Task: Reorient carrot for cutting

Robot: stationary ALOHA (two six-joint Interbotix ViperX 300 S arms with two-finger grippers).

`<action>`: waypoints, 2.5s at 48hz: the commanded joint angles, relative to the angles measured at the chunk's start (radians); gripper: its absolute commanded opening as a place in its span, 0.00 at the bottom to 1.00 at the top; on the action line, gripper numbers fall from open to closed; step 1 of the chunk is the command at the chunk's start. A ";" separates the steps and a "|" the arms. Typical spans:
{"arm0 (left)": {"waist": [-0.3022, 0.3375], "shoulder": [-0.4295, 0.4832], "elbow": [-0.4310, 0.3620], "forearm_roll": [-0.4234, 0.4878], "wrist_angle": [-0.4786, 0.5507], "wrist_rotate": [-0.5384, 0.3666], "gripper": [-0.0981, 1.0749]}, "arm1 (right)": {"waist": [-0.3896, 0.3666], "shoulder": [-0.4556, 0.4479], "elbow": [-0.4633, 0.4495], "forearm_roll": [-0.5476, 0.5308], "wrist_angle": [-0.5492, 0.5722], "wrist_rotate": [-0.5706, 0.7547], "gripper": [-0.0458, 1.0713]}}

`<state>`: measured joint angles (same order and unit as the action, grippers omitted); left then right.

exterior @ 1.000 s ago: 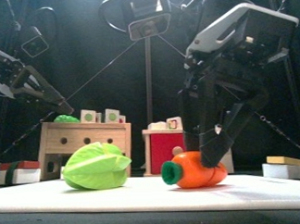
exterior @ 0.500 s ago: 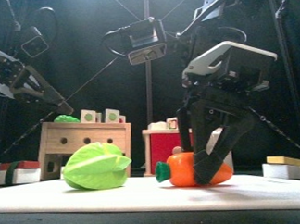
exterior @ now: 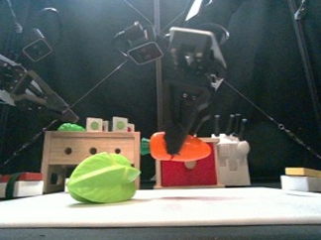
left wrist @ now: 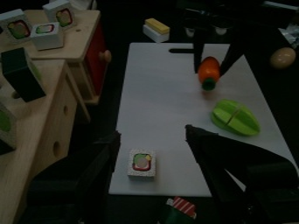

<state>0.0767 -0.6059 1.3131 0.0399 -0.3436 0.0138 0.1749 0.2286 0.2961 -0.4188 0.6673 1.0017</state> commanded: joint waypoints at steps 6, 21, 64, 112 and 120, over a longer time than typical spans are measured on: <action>-0.002 0.000 -0.011 -0.009 -0.005 -0.002 0.89 | -0.035 -0.074 0.046 -0.028 -0.126 0.210 0.59; -0.002 0.000 -0.009 -0.015 -0.005 -0.002 0.89 | -0.066 -0.098 0.179 -0.137 -0.153 0.669 0.58; -0.012 0.000 0.009 -0.021 0.003 0.000 0.89 | 0.064 0.104 -0.049 -0.252 0.259 1.563 0.66; -0.012 0.000 0.011 -0.021 0.005 0.003 0.89 | 0.107 0.014 0.028 -0.212 0.357 1.548 0.94; -0.014 0.000 0.011 -0.021 0.005 0.002 0.89 | 0.104 -0.003 0.043 -0.262 0.311 1.545 0.94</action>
<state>0.0644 -0.6059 1.3346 0.0199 -0.3359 0.0153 0.2838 0.2684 0.3467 -0.6581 1.0048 2.5479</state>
